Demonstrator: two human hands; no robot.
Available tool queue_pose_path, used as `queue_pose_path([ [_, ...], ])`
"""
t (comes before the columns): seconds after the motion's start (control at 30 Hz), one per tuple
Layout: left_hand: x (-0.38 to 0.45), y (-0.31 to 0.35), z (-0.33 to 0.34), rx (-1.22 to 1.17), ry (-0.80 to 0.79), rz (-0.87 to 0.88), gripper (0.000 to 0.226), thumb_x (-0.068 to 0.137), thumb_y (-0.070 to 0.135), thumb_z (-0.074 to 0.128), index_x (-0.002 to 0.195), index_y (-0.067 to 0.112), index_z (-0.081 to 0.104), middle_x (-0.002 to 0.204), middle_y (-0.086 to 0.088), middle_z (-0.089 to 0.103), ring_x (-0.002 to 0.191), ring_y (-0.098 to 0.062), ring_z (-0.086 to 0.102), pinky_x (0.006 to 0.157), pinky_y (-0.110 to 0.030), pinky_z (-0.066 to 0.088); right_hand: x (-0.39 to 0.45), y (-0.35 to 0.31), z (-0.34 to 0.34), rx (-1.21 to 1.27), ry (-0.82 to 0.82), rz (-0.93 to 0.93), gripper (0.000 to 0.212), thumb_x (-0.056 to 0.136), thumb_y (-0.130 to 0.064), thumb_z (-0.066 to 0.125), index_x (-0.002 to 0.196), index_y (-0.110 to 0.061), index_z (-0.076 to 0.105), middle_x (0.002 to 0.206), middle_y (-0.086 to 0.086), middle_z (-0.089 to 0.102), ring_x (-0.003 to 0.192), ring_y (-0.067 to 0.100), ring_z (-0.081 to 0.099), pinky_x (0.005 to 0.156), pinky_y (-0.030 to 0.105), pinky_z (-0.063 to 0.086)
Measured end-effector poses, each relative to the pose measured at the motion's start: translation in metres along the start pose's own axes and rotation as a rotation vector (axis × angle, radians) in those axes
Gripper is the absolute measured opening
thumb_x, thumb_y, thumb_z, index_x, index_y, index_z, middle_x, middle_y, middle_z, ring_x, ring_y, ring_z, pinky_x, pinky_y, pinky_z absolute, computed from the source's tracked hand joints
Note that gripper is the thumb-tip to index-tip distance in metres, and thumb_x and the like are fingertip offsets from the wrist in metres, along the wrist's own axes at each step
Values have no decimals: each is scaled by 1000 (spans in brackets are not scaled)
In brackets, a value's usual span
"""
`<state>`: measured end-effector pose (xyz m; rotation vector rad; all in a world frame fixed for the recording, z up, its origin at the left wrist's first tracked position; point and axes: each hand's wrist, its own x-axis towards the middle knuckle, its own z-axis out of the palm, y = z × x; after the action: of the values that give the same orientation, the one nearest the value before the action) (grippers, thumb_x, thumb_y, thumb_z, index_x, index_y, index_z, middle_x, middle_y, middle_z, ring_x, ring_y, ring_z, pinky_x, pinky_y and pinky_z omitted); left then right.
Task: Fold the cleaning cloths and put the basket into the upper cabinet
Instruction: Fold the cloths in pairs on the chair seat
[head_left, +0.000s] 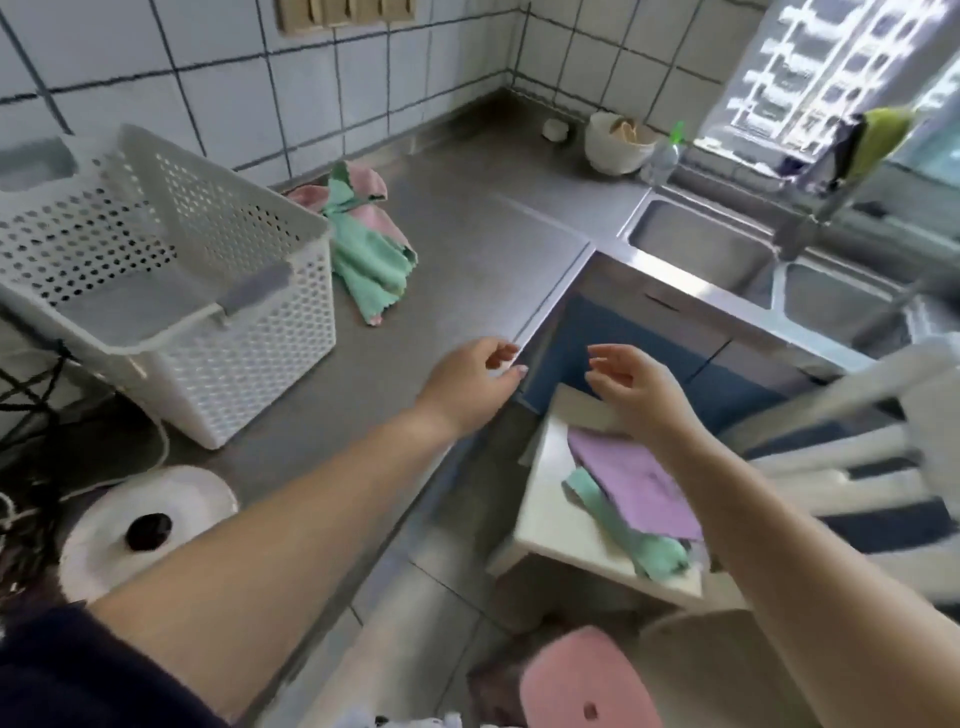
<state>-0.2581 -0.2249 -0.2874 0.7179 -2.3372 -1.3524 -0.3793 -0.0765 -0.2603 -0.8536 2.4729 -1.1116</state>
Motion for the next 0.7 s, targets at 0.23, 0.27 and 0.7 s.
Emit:
queue_pose_path([
  [0.23, -11, 4, 93, -25, -239, -21, 27, 88, 17, 60, 115, 10, 62, 112, -2, 65, 102, -14, 61, 91, -23, 45, -56, 95, -54, 4, 123, 228, 34, 92, -17, 56, 126, -14, 54, 119, 2, 61, 104, 13, 57, 85, 22, 46],
  [0.27, -14, 5, 104, -18, -267, -30, 28, 89, 18, 60, 116, 11, 61, 111, 0, 64, 100, -11, 59, 88, -19, 43, -64, 108, -60, 19, 134, 264, 34, 92, -17, 56, 126, -13, 53, 120, 4, 61, 106, 14, 57, 86, 23, 46],
  [0.7, -18, 8, 256, 45, -348, -193, 31, 90, 20, 59, 120, 13, 58, 114, 1, 63, 101, -11, 58, 88, -22, 42, -93, 274, -127, 129, 71, 456, 27, 91, -12, 59, 118, -11, 58, 108, 1, 63, 97, 10, 60, 71, 11, 46],
])
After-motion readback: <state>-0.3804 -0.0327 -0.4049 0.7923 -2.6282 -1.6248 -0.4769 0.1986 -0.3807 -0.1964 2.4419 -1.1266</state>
